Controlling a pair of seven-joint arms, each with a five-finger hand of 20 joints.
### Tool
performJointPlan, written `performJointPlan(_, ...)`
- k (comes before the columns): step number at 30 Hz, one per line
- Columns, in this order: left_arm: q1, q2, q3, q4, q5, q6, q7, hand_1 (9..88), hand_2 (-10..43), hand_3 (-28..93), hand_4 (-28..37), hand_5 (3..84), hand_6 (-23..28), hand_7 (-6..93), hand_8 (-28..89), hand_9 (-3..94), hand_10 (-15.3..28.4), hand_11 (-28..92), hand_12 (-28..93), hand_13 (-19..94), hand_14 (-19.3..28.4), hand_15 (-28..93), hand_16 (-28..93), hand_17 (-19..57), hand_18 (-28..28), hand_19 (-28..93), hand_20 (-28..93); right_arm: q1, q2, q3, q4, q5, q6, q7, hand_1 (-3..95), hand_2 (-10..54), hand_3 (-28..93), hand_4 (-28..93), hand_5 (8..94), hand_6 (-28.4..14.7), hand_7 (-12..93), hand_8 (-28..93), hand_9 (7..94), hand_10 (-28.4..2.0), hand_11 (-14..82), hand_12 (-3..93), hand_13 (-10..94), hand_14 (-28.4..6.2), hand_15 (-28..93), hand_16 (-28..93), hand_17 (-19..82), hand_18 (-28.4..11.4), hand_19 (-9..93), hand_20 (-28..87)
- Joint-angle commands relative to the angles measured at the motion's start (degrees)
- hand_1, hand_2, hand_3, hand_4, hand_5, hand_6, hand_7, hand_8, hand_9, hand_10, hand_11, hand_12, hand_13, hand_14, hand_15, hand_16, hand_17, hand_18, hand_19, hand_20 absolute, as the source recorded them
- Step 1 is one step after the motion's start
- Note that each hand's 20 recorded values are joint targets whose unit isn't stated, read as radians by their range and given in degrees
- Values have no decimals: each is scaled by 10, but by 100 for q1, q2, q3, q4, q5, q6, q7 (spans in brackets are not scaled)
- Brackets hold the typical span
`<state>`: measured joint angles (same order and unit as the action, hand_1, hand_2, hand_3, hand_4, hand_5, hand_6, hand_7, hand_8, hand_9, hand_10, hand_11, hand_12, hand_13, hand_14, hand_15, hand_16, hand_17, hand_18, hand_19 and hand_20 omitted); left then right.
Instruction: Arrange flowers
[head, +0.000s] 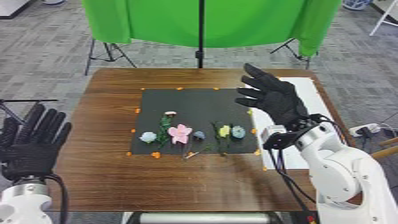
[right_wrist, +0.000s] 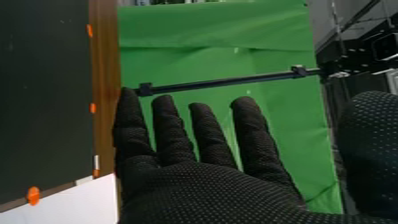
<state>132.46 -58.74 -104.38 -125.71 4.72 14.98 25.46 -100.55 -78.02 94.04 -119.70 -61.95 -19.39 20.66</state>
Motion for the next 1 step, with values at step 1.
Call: performJointPlan(1,-17,165,-9,-108,227,67,61,223,126,731,-283,416,80,48,-84,362,131,113,80,296,109,98,-8,-44,119,251,114,61,4,45,-9,69,-128,36,98,86,779,-278,274,-28,9,-58,252,-137,-7,105,233,-153,24,240,88,-166,290,198)
